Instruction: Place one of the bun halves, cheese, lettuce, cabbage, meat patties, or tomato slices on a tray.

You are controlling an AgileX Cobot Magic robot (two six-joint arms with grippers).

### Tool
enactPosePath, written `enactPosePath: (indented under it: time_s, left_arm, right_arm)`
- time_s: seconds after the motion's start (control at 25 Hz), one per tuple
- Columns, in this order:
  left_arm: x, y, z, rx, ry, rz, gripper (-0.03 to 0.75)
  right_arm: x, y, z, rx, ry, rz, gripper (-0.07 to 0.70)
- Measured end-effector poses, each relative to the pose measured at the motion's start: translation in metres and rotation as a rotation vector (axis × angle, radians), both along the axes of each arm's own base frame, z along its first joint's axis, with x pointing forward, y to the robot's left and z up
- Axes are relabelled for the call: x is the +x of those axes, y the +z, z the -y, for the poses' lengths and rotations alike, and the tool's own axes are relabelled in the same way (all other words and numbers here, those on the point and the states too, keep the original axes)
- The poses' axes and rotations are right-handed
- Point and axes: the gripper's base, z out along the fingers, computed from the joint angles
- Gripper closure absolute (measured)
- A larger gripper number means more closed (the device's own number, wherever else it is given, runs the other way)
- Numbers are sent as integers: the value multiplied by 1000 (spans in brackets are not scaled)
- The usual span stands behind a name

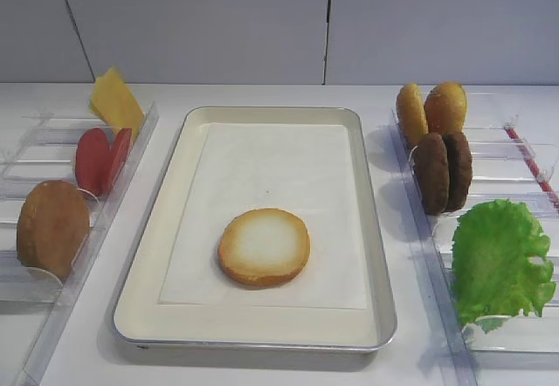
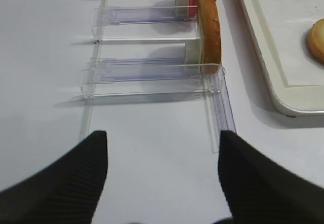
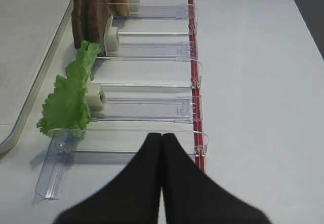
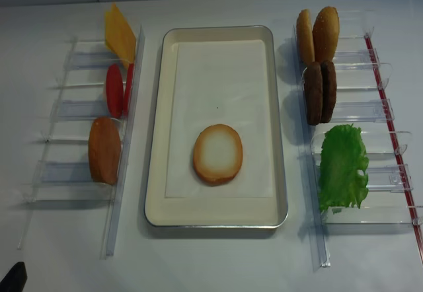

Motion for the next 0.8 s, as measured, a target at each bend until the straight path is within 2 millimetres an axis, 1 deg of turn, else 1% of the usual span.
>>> enactPosePath:
  time_s: [0.8]
  left_arm:
    - [0, 0, 0, 0, 0, 0, 246]
  right_arm:
    - [0, 0, 0, 0, 0, 0, 659]
